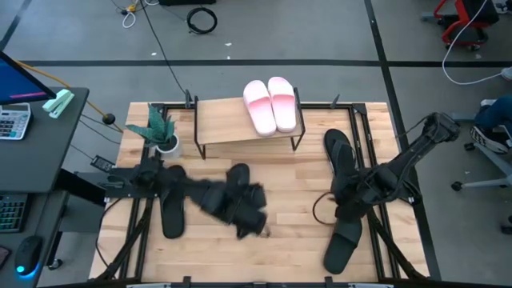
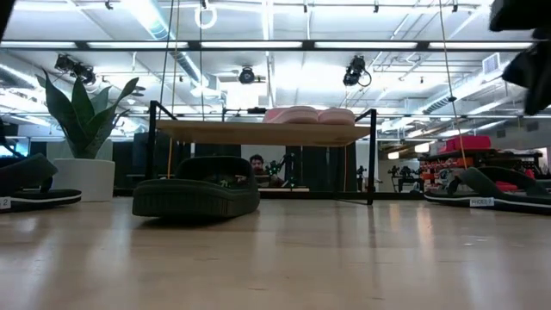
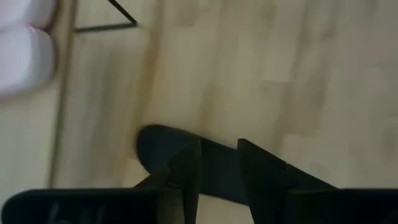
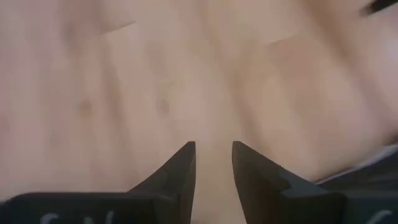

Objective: Pick and place slides into the shelf
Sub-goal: Put the right black slide on the shelf

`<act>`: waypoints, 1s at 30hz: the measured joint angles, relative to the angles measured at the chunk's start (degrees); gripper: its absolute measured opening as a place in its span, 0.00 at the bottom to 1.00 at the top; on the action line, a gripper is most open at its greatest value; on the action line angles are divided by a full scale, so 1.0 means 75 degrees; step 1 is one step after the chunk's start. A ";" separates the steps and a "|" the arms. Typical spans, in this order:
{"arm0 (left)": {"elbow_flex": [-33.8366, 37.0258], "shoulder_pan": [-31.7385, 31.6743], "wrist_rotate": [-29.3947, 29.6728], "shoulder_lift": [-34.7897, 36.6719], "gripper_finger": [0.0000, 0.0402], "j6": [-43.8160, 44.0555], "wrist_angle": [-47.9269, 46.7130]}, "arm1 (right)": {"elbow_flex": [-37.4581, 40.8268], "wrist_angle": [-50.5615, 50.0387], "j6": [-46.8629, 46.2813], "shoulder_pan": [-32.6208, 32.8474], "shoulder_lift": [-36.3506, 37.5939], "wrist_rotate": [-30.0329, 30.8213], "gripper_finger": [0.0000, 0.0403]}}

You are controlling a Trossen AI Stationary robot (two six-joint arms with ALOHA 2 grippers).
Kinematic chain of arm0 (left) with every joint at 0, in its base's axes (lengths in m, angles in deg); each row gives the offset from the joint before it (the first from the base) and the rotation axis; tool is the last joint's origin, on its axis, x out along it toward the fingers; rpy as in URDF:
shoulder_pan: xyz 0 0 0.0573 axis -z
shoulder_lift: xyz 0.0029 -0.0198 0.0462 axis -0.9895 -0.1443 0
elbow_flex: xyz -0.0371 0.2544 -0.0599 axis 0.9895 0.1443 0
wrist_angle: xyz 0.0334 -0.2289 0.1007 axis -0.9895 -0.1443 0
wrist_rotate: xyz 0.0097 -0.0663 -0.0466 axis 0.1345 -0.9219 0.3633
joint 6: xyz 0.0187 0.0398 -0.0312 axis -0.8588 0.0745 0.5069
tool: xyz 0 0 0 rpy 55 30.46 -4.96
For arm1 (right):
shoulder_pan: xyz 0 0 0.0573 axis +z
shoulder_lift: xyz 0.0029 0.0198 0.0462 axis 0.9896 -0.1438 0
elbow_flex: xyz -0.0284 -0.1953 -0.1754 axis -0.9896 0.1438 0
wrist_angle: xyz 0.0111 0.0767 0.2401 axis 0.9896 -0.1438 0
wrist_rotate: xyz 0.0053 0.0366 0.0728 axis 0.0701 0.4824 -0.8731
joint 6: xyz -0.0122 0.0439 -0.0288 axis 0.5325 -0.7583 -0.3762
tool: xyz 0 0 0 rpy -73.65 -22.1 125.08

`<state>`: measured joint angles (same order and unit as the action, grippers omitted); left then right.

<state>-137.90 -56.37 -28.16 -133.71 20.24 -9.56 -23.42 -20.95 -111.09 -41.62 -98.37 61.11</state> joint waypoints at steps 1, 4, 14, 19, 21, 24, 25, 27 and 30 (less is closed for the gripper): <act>0.0000 0.0202 0.0000 0.0000 0.26 0.0284 -0.0086 | 0.0000 0.0250 -0.0157 0.0191 -0.0064 -0.0175 0.27; 0.0000 0.0763 0.0194 0.0000 0.25 0.1556 -0.0245 | 0.0000 0.1099 -0.0320 0.0811 -0.0300 -0.0400 0.27; 0.0000 0.2133 0.0964 -0.0003 0.24 0.3299 -0.0269 | 0.0000 0.3097 -0.1277 0.2073 -0.2094 0.0960 0.27; 0.0000 0.2448 0.1068 -0.0078 0.23 0.3673 -0.0269 | 0.0003 0.3118 -0.1583 0.2034 -0.2637 -0.0113 0.27; 0.0000 0.2521 0.1125 -0.0163 0.22 0.3748 -0.0269 | 0.0003 0.3108 -0.1623 0.1998 -0.2627 -0.0747 0.27; 0.0002 0.2541 0.1132 -0.0293 0.20 0.3819 -0.0268 | -0.0133 0.2788 -0.2005 0.1972 -0.2469 -0.1593 0.27; 0.0003 0.2539 0.1131 -0.0335 0.19 0.3822 -0.0267 | -0.0215 0.2623 -0.2314 0.1975 -0.2409 -0.1826 0.27; 0.0000 0.2516 0.1148 -0.0421 0.18 0.3820 -0.0269 | -0.0380 0.2205 -0.2917 0.1980 -0.2293 -0.2172 0.27; 0.0002 0.2464 0.1145 -0.0519 0.17 0.3818 -0.0269 | -0.0673 0.1713 -0.3208 0.1980 -0.2196 -0.2610 0.27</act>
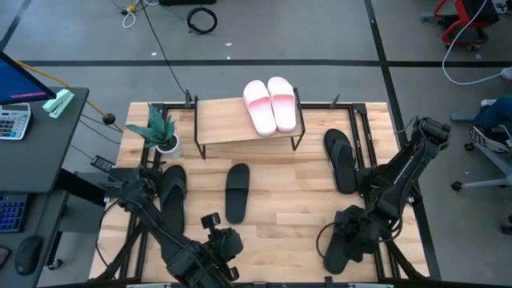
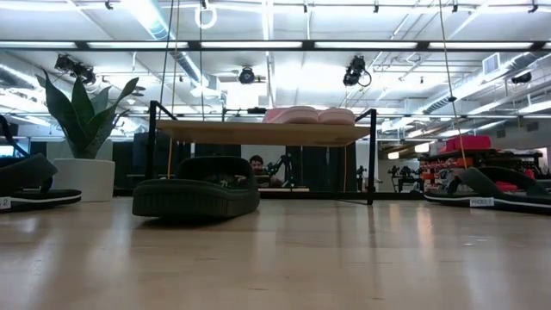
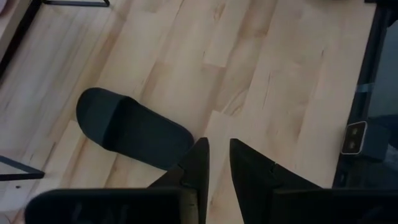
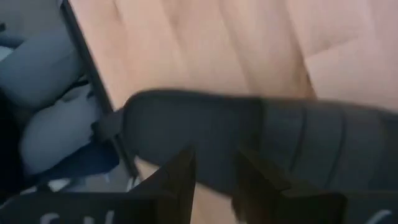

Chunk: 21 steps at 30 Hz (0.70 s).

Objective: Pick and place slides into the shelf
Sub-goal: Put the right black slide on the shelf

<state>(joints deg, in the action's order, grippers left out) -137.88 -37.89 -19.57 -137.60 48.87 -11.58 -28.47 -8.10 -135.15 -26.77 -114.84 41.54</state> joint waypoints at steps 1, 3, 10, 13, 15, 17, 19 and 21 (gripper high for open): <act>0.0001 -0.0023 0.0000 -0.0018 0.17 -0.0002 0.0000 | -0.0085 -0.0107 0.0003 0.0000 0.0012 -0.0095 0.27; 0.0001 -0.0067 0.0003 -0.0058 0.17 -0.0056 0.0000 | -0.0171 -0.0152 0.0009 -0.0007 0.0014 -0.0328 0.27; 0.0001 -0.0275 0.0001 -0.0061 0.17 -0.0579 0.0001 | -0.0186 0.0221 0.1505 -0.0217 0.0012 0.0783 0.27; 0.0001 -0.0379 0.0003 -0.0061 0.17 -0.0613 0.0003 | -0.0186 0.0308 0.1554 -0.0447 0.0021 0.0837 0.27; 0.0001 -0.0440 0.0003 -0.0061 0.16 -0.0631 0.0003 | -0.0186 0.0163 0.1116 -0.0597 -0.0001 0.0353 0.27; 0.0001 -0.0502 0.0003 -0.0061 0.16 -0.0716 0.0001 | -0.0186 -0.0132 0.0593 -0.0587 -0.0108 -0.0280 0.27; 0.0001 -0.0556 -0.0001 -0.0061 0.16 -0.1017 0.0003 | -0.0186 -0.0421 0.0367 -0.0464 -0.0285 -0.1095 0.26; 0.0001 -0.0623 0.0000 -0.0061 0.16 -0.1290 0.0003 | -0.0206 -0.0901 0.0207 -0.0343 -0.0472 -0.1924 0.23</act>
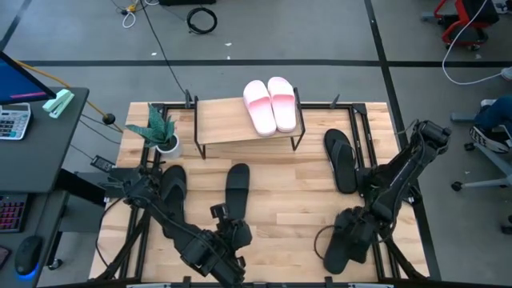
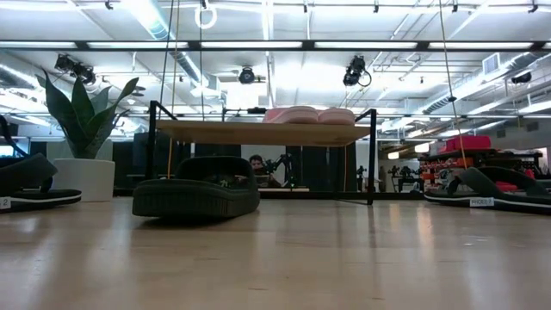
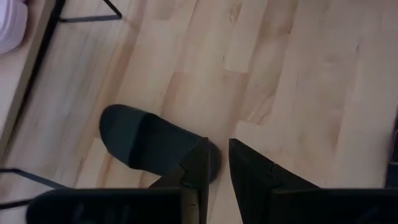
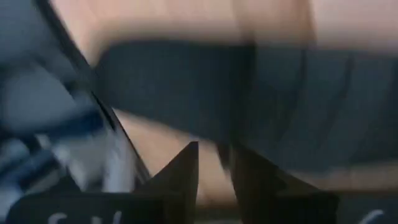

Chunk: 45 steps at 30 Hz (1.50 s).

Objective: Pick and place slides into the shelf
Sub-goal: Put the right black slide on the shelf

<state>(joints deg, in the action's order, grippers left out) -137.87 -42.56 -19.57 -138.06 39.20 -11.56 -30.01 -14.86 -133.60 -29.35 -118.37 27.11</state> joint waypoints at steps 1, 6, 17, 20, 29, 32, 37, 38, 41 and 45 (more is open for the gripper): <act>0.0000 -0.0034 0.0000 0.0000 0.17 -0.0048 0.0001 | -0.0078 -0.0393 -0.0072 0.0017 -0.0101 -0.0390 0.22; 0.0000 -0.0216 0.0000 0.0000 0.17 -0.0070 0.0000 | -0.0901 -0.1745 0.0295 0.0018 -0.0486 -0.0776 0.20; 0.0000 -0.0365 0.0000 0.0000 0.14 -0.0325 0.0000 | -0.2058 -0.2060 0.1142 -0.0006 -0.2205 0.0088 0.29; 0.0000 -0.0358 -0.0003 0.0000 0.15 -0.0468 0.0000 | -0.2076 -0.2459 0.1383 -0.0016 -0.2602 -0.0263 0.29; 0.0000 -0.0360 -0.0003 0.0000 0.15 -0.0460 0.0000 | -0.2062 -0.3004 0.1283 -0.0010 -0.2403 0.0186 0.28; 0.0000 -0.0356 -0.0003 0.0000 0.14 -0.0463 0.0000 | -0.2061 -0.3147 0.1164 -0.0006 -0.2230 0.0564 0.28; 0.0000 -0.0397 -0.0003 0.0000 0.14 -0.0460 0.0000 | -0.2058 -0.3446 0.1319 -0.0018 -0.2304 0.1070 0.28; 0.0000 -0.0397 -0.0003 0.0000 0.14 -0.0463 0.0000 | -0.2058 -0.3482 0.1386 -0.0018 -0.2363 0.1070 0.28; 0.0000 -0.0397 -0.0003 0.0000 0.15 -0.0466 0.0000 | -0.2053 -0.3595 0.1510 -0.0016 -0.2491 0.1080 0.28; 0.0000 -0.0397 -0.0003 0.0000 0.15 -0.0463 0.0000 | -0.2053 -0.3592 0.1549 0.0043 -0.2489 0.1144 0.27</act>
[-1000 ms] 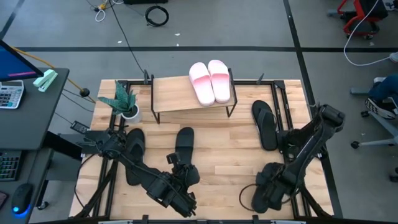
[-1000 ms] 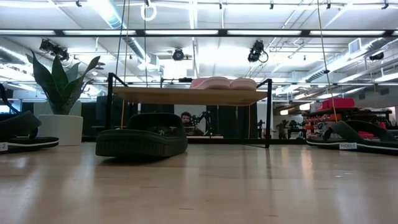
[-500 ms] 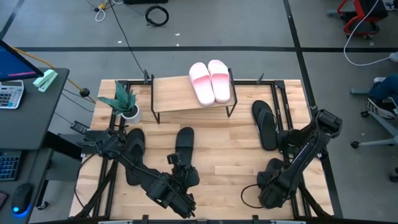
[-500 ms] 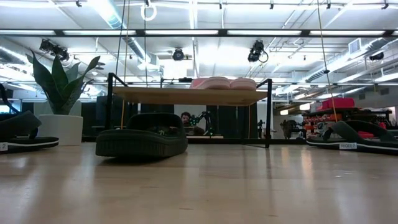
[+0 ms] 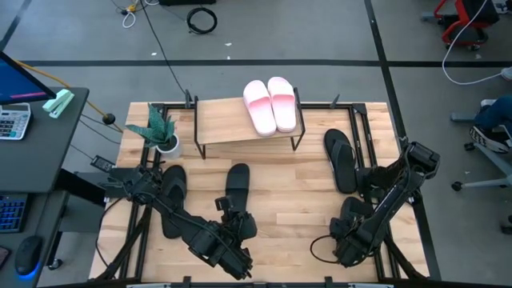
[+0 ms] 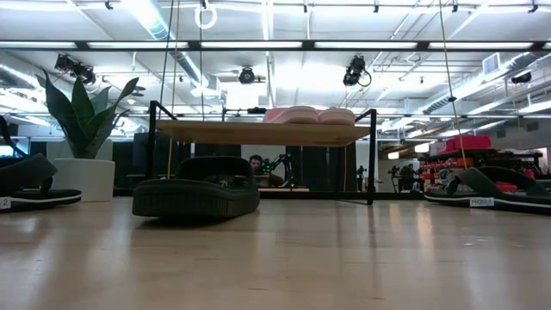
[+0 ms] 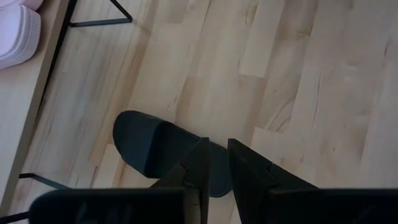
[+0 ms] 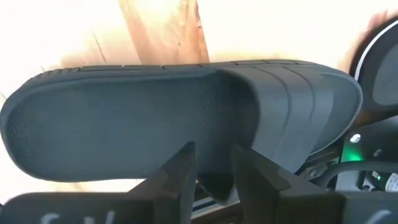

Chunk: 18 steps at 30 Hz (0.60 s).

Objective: Pick and place slides into the shelf
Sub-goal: Put the right black slide on the shelf

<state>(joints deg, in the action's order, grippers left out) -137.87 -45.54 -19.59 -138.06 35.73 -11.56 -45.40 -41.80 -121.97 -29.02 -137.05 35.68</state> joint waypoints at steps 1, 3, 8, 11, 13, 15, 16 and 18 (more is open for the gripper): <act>0.0000 0.0002 -0.0003 0.0000 0.15 0.0002 0.0000 | -0.0007 -0.0009 0.0001 -0.0003 0.0003 0.0023 0.27; 0.0000 0.0000 -0.0003 0.0000 0.14 0.0000 0.0000 | -0.0101 -0.0093 0.0012 0.0039 0.0003 0.0037 0.26; 0.0000 0.0000 0.0000 0.0000 0.13 0.0003 0.0000 | -0.0597 -0.0452 0.0028 0.0173 0.0006 0.0533 0.25; 0.0000 0.0000 -0.0003 0.0000 0.13 0.0010 0.0000 | -0.0684 -0.0495 0.0014 0.0287 0.0020 0.0977 0.25; 0.0000 0.0000 -0.0001 0.0000 0.14 0.0044 0.0000 | -0.0590 -0.0495 0.0006 0.0350 0.0020 0.1014 0.25; 0.0000 0.0000 -0.0003 0.0000 0.14 0.0095 0.0001 | -0.0467 -0.0501 -0.0003 0.0392 0.0017 0.1019 0.25; 0.0000 0.0000 -0.0002 0.0000 0.14 0.0139 0.0000 | -0.0412 -0.0495 -0.0003 0.0402 0.0017 0.1022 0.25; 0.0000 0.0000 0.0000 0.0000 0.14 0.0204 0.0000 | -0.0279 -0.0484 -0.0008 0.0402 0.0017 0.1031 0.25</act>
<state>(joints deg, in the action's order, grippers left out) -137.87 -45.54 -19.59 -138.06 37.26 -11.56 -47.49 -45.43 -122.04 -26.01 -136.92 43.42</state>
